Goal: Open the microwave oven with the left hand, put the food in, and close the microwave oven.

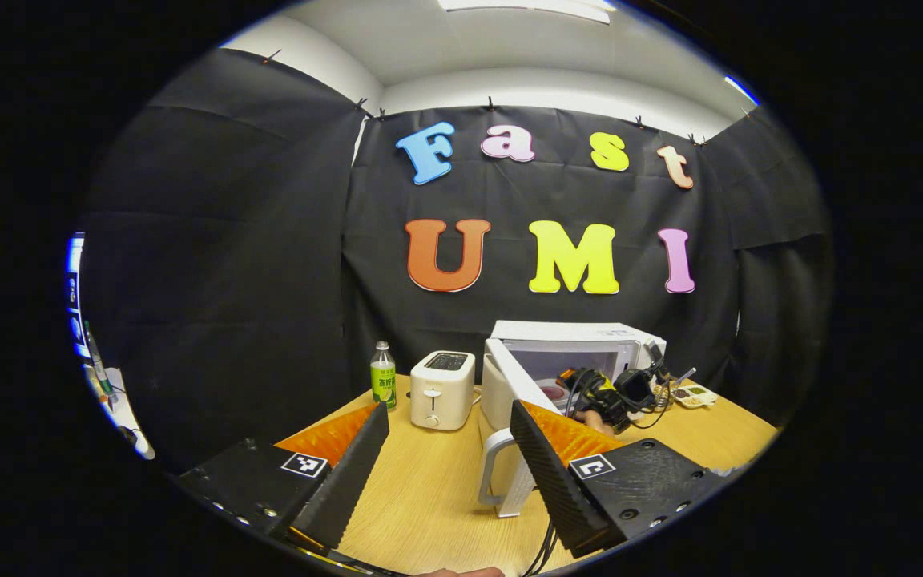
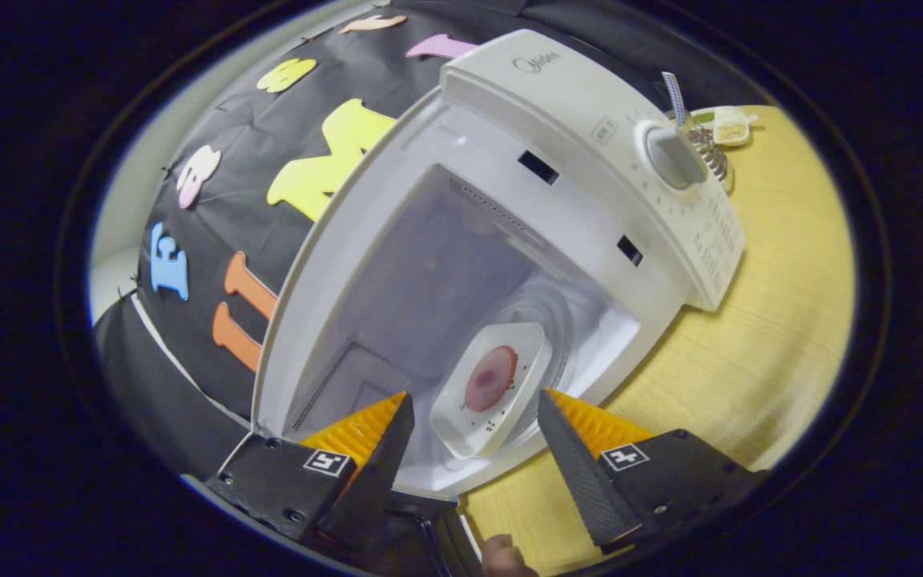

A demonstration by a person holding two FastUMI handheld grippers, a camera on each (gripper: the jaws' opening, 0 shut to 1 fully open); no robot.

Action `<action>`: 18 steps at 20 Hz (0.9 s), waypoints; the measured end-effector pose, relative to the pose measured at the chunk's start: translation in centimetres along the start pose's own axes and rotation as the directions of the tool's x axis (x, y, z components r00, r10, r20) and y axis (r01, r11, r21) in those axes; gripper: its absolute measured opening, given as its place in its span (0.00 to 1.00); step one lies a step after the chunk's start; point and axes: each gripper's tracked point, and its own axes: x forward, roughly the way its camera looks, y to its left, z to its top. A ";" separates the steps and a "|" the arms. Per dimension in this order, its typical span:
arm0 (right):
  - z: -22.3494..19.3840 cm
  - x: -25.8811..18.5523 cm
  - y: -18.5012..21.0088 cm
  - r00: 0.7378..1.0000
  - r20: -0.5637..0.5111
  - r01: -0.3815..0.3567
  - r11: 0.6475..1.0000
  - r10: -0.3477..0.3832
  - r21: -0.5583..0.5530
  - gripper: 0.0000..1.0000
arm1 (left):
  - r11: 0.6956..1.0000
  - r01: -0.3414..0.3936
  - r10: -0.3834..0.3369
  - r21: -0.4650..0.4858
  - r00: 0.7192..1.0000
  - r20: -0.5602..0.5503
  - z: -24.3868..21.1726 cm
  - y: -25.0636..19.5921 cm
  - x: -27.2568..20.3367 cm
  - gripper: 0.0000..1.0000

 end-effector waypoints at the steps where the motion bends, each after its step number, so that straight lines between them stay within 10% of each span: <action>1: 0.9 -0.9 0.2 1.000 0.012 -0.004 0.999 0.005 -0.035 0.99 | 1.000 -0.008 0.008 -0.001 1.000 -0.001 -0.1 0.3 -0.2 0.94; 17: 19.9 -25.5 2.2 0.975 0.181 0.011 0.780 0.132 -0.625 0.99 | 0.992 -0.113 0.107 0.058 0.990 0.093 -0.1 4.5 0.6 0.94; 18: 20.9 -27.3 2.0 0.971 0.197 0.024 0.762 0.136 -0.647 0.99 | 0.992 -0.113 0.106 0.058 0.989 0.106 -0.4 4.5 1.1 0.82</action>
